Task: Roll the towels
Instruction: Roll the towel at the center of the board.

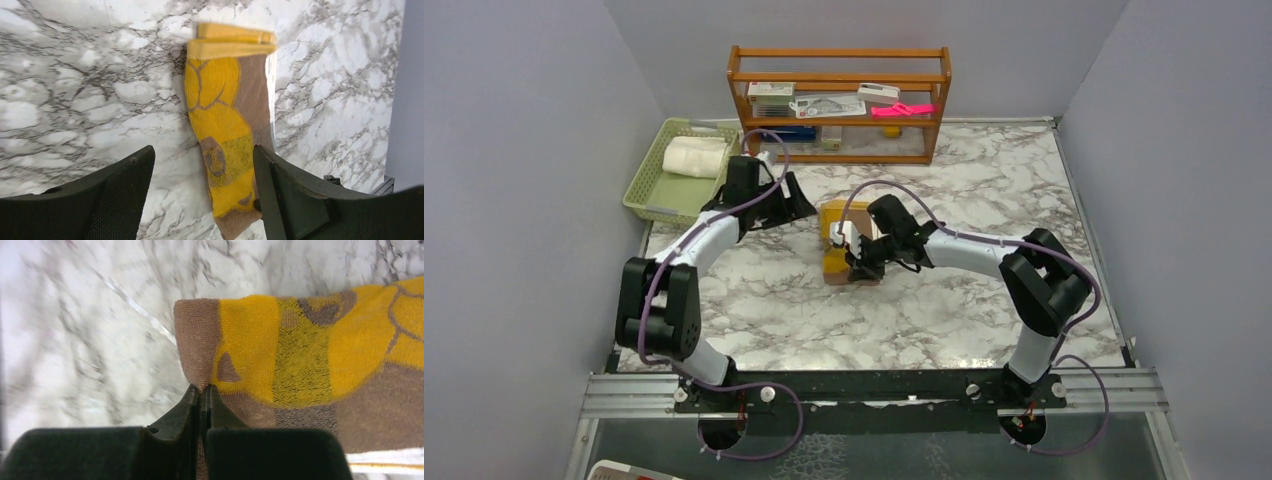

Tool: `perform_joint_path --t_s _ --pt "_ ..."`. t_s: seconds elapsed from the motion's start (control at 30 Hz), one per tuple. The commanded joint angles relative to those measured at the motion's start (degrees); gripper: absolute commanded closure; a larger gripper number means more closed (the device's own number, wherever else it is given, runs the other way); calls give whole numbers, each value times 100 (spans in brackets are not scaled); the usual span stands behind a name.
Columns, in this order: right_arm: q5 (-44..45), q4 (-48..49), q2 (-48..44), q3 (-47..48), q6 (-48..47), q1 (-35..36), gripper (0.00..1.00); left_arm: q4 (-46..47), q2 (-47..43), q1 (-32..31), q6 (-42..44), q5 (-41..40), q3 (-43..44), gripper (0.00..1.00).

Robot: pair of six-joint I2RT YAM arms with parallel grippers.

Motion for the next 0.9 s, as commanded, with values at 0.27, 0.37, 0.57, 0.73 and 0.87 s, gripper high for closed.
perform_joint_path --t_s 0.27,0.37,0.57,0.73,0.87 --pt "-3742 -2397 1960 2572 2102 -247 99 0 -1478 382 465 1565 -1066 26" --pt "-3775 -1912 2035 2511 2687 -385 99 222 -1665 377 303 1871 -1372 26" --pt "-3883 -1471 2421 2462 3586 -719 99 527 -2031 353 31 2239 -1854 26" --pt "-3892 -1037 2893 2481 4449 -989 99 896 -2142 210 -154 2504 -2150 25" --pt "-3737 -874 3230 2631 4930 -1071 99 1295 -2110 9 -383 2572 -2368 25"
